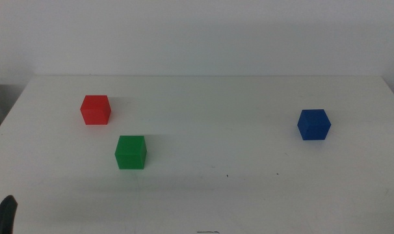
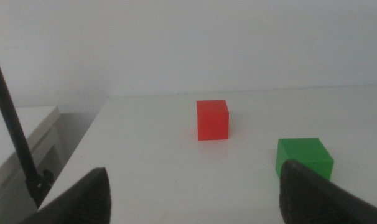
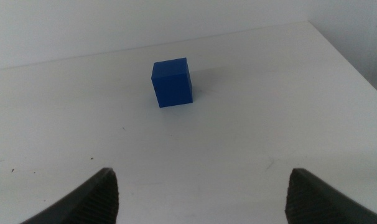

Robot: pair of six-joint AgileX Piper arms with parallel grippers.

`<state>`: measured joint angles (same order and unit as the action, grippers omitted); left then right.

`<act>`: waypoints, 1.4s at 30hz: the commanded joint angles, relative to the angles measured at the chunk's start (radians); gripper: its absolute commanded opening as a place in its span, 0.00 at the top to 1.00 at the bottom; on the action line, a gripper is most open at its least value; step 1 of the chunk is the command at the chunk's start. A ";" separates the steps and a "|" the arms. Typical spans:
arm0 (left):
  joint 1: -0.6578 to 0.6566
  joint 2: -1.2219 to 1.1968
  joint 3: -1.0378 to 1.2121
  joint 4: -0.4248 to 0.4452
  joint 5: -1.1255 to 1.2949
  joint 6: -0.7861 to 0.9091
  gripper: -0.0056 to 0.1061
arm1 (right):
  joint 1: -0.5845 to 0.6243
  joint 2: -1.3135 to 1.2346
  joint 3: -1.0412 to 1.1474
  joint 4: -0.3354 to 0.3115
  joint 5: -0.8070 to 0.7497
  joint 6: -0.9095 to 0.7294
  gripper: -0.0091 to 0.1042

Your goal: Stack red cubes first, then green, then blue cubes in a specific spot.

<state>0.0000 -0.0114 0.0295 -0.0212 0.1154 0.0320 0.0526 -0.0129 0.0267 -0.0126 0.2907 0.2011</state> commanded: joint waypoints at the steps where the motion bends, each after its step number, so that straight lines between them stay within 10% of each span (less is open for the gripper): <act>1: 0.000 -0.026 -0.003 -0.029 -0.076 -0.012 0.13 | -0.007 -0.014 -0.010 -0.011 -0.074 -0.010 0.17; 42: 0.000 1.067 -1.114 -0.114 0.682 0.065 0.13 | -0.007 -0.014 -0.010 -0.011 -0.074 -0.010 0.17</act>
<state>0.0000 1.0158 -1.0133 -0.1195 0.8333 0.0936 0.0526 -0.0129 0.0267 -0.0126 0.2907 0.2011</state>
